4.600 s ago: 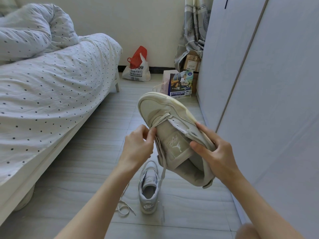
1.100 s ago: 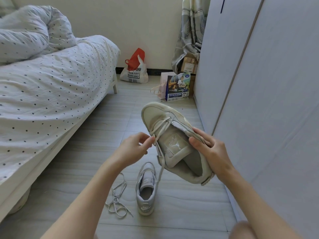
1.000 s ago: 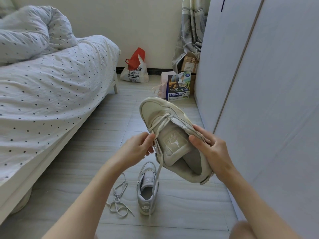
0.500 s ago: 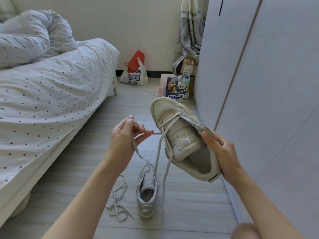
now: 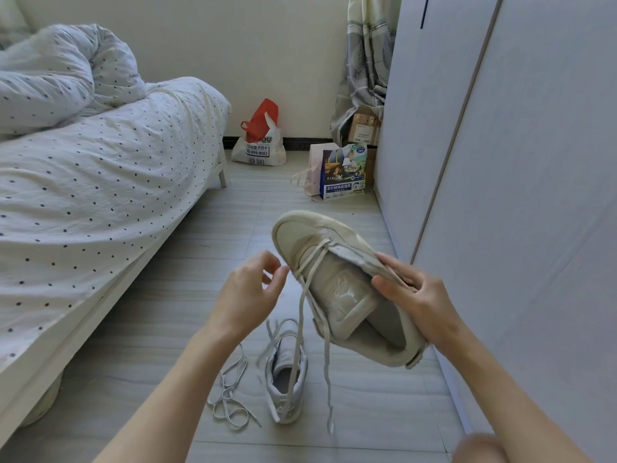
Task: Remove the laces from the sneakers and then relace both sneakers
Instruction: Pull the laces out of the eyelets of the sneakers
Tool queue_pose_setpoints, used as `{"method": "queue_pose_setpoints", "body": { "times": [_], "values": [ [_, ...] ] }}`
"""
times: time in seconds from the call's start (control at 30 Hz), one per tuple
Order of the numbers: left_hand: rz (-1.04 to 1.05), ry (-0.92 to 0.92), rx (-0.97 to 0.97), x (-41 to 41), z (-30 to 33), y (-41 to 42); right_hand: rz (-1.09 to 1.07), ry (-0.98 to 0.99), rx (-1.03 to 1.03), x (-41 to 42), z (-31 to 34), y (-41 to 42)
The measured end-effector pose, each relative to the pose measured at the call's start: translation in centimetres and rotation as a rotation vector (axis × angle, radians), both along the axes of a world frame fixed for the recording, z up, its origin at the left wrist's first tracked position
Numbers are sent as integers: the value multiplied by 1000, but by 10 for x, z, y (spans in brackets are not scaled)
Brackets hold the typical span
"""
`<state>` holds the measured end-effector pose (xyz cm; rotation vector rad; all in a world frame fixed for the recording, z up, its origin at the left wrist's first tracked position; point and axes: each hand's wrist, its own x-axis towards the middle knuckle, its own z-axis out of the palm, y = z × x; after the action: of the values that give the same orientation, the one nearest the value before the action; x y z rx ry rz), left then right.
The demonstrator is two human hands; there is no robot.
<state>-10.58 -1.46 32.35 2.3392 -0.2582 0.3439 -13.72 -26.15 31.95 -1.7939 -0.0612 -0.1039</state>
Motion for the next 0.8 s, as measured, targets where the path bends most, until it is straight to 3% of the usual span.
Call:
{"method": "queue_pose_setpoints", "body": {
  "times": [0.13,0.3,0.4,0.5,0.67,0.73,0.8],
  "values": [
    [-124,-145,-8,-4,6,-11,38,3,-252,-3,0,11],
    [-93,-131,-6,-2,4,-12,78,-78,-421,-6,1,20],
    [-88,-112,-14,-2,7,-11,74,-85,-430,-5,0,20],
    [27,-116,-51,1,9,-7,68,-16,-295,-1,-1,15],
    [211,71,16,6,5,4,8,43,-198,2,-1,7],
    [123,119,111,4,2,3,1,23,-321,0,-1,9],
    [-22,155,68,2,0,0,25,-44,-518,-4,-1,14]
  ]
}}
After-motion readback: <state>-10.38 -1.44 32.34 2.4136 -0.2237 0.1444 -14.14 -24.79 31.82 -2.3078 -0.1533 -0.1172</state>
